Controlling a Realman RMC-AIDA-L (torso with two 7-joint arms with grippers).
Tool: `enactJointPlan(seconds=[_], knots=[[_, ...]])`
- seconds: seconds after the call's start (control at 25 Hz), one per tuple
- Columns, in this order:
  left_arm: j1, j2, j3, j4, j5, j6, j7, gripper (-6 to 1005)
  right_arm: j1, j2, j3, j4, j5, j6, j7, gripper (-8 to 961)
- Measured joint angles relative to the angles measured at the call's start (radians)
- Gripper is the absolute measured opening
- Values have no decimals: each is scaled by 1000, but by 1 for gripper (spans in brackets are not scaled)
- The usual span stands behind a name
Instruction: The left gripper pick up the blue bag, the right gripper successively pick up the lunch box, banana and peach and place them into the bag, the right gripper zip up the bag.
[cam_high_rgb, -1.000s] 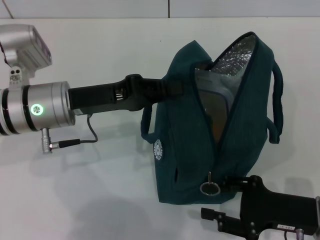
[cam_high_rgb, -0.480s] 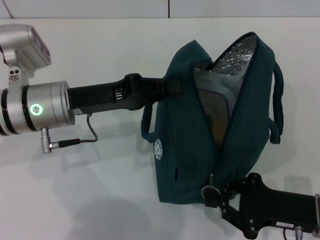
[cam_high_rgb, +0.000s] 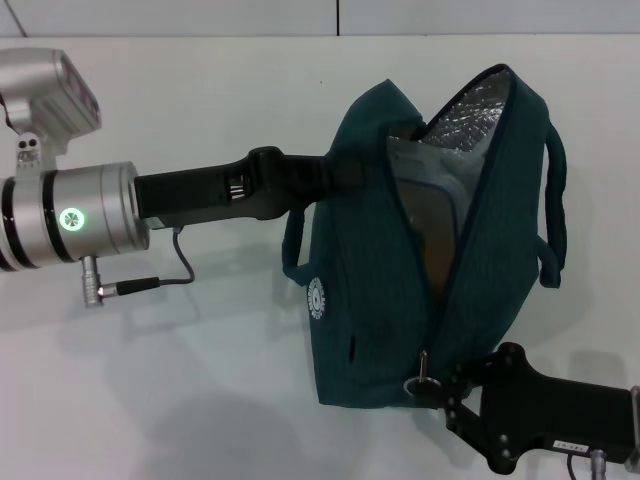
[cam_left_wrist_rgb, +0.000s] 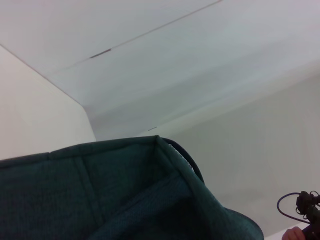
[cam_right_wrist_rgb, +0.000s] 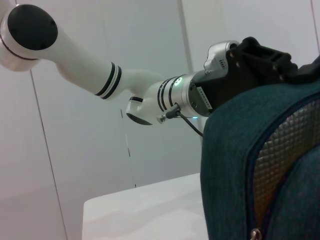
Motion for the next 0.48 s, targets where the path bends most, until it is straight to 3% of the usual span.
enactJointPlan(seconds=[0.48], knots=[[11,5,-8,1,1,-28,25,97,-54,-10,35,27,76,-140,-27,17]])
